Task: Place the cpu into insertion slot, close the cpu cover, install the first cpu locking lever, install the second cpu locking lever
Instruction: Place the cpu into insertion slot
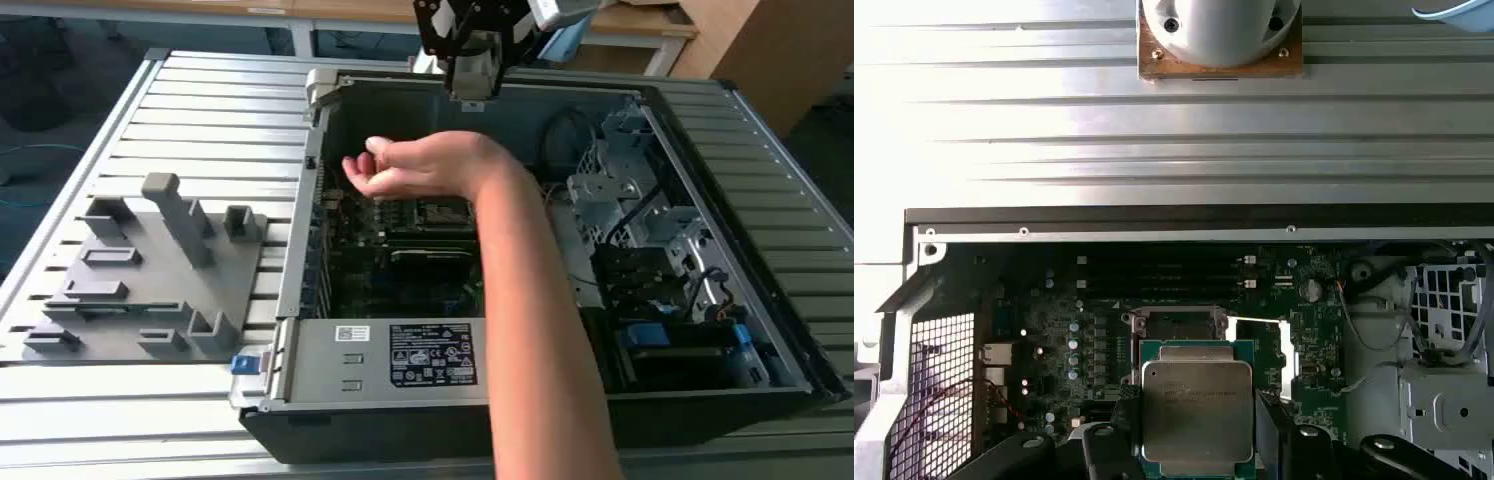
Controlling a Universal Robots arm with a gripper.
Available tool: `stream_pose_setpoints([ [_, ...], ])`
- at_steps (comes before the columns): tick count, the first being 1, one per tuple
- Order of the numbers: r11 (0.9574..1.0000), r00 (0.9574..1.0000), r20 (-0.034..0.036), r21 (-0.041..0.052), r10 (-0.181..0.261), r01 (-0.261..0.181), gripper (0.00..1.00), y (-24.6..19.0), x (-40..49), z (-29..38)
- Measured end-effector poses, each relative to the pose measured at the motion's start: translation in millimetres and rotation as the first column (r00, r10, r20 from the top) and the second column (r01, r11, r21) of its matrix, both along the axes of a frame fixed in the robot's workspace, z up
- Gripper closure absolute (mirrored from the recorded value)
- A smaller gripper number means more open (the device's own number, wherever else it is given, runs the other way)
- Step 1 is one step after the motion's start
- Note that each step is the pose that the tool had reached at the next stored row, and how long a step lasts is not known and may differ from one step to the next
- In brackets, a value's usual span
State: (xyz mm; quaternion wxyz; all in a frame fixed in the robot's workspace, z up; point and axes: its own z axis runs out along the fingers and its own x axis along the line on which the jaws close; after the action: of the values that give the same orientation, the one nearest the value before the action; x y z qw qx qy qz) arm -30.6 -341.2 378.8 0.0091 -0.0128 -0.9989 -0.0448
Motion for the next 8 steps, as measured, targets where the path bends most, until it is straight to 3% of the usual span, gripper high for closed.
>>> stream_pose_setpoints([
  [8,1.0000,1.0000,0.0000,0.0000,0.000,0.000,0.46,0.0,0.0,-1.3],
])
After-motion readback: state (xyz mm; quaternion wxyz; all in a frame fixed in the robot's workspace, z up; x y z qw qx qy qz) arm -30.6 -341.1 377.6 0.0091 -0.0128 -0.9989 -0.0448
